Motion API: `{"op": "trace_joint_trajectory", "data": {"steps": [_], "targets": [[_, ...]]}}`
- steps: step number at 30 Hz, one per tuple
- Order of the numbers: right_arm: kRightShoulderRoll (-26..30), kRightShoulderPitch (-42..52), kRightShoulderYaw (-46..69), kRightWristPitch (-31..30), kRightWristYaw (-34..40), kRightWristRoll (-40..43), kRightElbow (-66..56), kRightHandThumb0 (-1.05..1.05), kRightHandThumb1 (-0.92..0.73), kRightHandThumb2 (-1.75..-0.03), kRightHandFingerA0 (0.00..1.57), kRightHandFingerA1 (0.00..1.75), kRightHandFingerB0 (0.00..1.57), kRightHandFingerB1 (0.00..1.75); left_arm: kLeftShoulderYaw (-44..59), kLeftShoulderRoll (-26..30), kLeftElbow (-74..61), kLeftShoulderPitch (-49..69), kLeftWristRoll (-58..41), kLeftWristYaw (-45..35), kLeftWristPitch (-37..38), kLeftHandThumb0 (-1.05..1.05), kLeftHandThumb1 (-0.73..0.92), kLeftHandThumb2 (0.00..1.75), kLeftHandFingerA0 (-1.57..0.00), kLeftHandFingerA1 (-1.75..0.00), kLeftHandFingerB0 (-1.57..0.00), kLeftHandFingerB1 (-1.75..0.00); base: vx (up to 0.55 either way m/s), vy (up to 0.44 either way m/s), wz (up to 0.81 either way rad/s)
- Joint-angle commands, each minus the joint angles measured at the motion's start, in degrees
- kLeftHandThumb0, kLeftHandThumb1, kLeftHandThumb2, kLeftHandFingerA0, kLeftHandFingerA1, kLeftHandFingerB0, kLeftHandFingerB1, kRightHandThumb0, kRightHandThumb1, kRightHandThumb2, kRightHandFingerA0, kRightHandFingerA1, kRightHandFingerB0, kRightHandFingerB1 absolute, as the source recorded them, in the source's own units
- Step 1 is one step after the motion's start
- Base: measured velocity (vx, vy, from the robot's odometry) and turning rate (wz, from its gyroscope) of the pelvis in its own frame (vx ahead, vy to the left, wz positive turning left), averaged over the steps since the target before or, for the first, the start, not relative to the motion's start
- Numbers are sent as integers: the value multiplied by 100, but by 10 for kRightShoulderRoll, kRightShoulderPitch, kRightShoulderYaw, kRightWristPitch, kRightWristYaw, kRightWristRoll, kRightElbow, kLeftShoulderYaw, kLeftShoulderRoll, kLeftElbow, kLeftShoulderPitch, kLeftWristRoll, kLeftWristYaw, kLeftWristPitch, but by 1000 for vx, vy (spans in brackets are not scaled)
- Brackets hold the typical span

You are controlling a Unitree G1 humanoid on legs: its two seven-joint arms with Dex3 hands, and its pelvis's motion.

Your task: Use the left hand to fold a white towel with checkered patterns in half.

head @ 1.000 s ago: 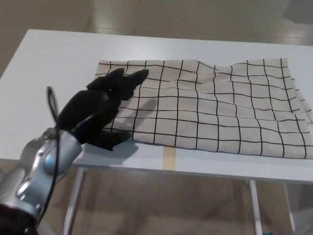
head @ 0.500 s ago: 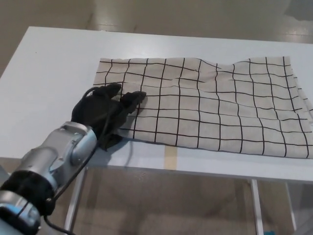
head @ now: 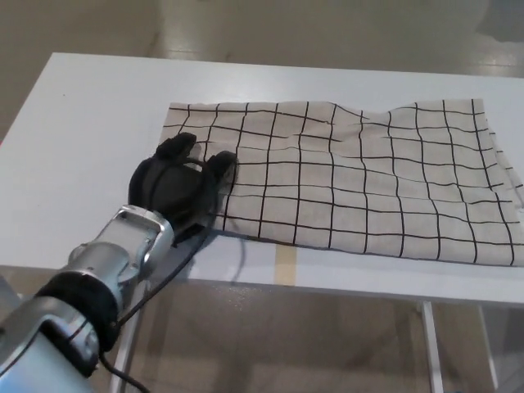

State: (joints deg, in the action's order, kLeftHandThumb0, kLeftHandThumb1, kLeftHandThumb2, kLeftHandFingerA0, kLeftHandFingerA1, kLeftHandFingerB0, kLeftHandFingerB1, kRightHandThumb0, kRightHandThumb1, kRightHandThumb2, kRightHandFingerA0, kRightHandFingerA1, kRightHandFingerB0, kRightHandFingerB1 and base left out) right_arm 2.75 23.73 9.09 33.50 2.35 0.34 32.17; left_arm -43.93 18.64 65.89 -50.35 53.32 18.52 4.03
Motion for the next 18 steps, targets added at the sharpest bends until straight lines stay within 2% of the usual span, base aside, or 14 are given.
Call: {"op": "trace_joint_trajectory", "data": {"steps": [1,2,3,4,5,6,10,11,12,13,14,15,16,18], "targets": [[-4,8,-1,13,2,0,-2,-40,-67,-75,21,43,21,41,-38,-37,59,14,37,33,-51,-36,51,57,-73,-70,-77,-58,0,0,0],[-3,11,-1,14,3,-2,-4,-40,-67,-75,21,44,22,41,-30,-40,62,23,22,68,-27,-32,53,57,-79,-161,-91,-127,0,0,0],[-4,13,-2,13,2,-2,-8,-40,-67,-75,21,44,22,41,-24,-40,61,29,14,85,-12,-40,38,72,-111,-145,-100,-134,0,0,0],[-5,14,-2,12,1,-1,-11,-40,-67,-75,21,44,22,41,-21,-40,61,32,8,97,-2,-40,38,72,-111,-145,-100,-134,0,0,0],[-4,15,-3,12,0,-1,-12,-33,-73,-61,24,39,25,35,-18,-41,61,36,4,113,9,-29,58,55,-77,-175,-69,-173,0,0,0],[-1,13,-3,12,0,-3,-11,-34,-73,-62,25,40,24,35,-15,-41,60,38,1,120,16,-24,62,54,-75,-175,-56,-175,0,0,0],[4,9,-3,12,5,-10,-10,-34,-73,-62,25,40,24,35,-10,-41,64,41,-3,136,24,-24,64,52,-71,-175,-50,-175,0,0,0],[5,8,-4,13,6,-12,-9,-34,-73,-62,26,41,24,36,-8,-38,66,39,-4,129,23,-21,63,55,-73,-175,-52,-159,0,0,0],[6,7,-4,14,6,-13,-8,-34,-73,-62,26,41,24,36,-7,-36,68,38,-6,123,23,-21,63,55,-73,-175,-52,-159,0,0,0],[7,6,-4,13,6,-14,-8,-35,-73,-62,26,41,25,36,-1,-32,69,37,-12,114,23,-21,61,55,-76,-173,-60,-157,0,0,0],[8,6,-5,12,7,-16,-9,-36,-73,-62,27,42,25,36,8,-23,69,38,-21,106,25,-19,60,54,-76,-175,-93,-109,0,0,0],[9,6,-5,12,7,-17,-9,-36,-73,-62,27,42,25,36,12,-18,69,39,-23,104,26,-19,60,54,-76,-175,-93,-109,0,0,0],[9,6,-6,12,8,-19,-9,-36,-73,-62,27,42,25,36,16,-11,69,41,-25,104,28,-19,60,54,-77,-175,-93,-117,0,0,0],[11,3,-6,11,8,-20,-9,-37,-73,-62,27,42,25,36,24,4,71,43,-29,107,33,-20,60,54,-77,-175,-95,-110,0,0,0]]}}
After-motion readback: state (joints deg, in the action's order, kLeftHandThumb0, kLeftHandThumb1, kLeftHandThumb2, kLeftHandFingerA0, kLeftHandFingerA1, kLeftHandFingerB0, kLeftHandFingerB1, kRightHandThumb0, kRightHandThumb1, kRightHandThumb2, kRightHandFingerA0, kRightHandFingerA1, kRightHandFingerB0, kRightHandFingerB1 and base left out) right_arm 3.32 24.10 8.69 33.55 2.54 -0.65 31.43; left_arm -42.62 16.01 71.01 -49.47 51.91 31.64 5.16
